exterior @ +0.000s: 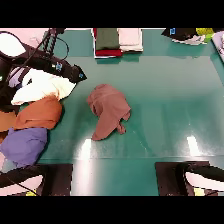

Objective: Fold the shirts.

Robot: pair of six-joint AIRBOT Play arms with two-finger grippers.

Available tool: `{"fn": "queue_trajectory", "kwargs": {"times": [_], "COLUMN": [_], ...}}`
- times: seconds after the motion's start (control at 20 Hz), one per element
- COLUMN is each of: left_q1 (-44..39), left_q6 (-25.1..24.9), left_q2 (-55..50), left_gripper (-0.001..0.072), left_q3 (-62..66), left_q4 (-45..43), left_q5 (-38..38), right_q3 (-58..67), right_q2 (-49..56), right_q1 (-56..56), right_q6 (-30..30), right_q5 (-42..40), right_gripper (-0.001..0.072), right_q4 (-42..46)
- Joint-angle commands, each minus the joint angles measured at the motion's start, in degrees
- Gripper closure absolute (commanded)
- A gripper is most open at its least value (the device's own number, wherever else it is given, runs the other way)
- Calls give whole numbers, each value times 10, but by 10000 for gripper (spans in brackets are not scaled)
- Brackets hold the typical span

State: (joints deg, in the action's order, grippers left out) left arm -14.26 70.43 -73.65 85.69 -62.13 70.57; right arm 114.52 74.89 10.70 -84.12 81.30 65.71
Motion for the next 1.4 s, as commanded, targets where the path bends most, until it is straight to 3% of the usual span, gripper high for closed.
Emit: {"fn": "queue_trajectory", "kwargs": {"times": [0.0, 0.15, 0.3, 0.5, 0.55, 0.65, 0.7, 0.95, 1.0, 1.1, 1.15, 1.35], "left_q1": [-2, -32, -36, -36, -36, -36, -36, -36, -36, -36, -36, -36], "left_q6": [31, 32, 67, 73, 73, 71, 70, 70, 71, 70, 70, 71], "left_q2": [-43, -114, -179, -212, -213, -213, -212, -211, -211, -211, -211, -211], "left_gripper": [141, 141, 141, 144, 238, 637, 682, 683, 683, 683, 683, 683], "left_q3": [-7, -7, -7, -7, -7, -7, -6, 22, 33, 60, 75, 103], "left_q4": [-8, -17, -53, -52, -53, -54, -54, -71, -76, -89, -98, -113], "left_q5": [11, 21, 40, 39, 38, 34, 28, 18, 19, 28, 37, 45], "right_q3": [-14, -54, -96, -155, -173, -216, -242, -378, -399, -429, -438, -440], "right_q2": [0, 0, 0, 0, 0, 0, 0, 1, 4, 22, 36, 94], "right_q1": [0, 3, 2, 2, 2, 3, 3, 17, 24, 38, 42, 70], "right_q6": [0, 0, 0, 0, 0, 0, 0, 0, 0, -1, -4, -20], "right_q5": [-1, -1, -2, -20, -28, -43, -50, -101, -113, -126, -126, -160], "right_gripper": [695, 695, 695, 695, 695, 695, 695, 694, 669, 250, 216, 216], "right_q4": [0, 0, 0, 1, 1, 0, 1, 3, 2, -7, -17, -41]}}
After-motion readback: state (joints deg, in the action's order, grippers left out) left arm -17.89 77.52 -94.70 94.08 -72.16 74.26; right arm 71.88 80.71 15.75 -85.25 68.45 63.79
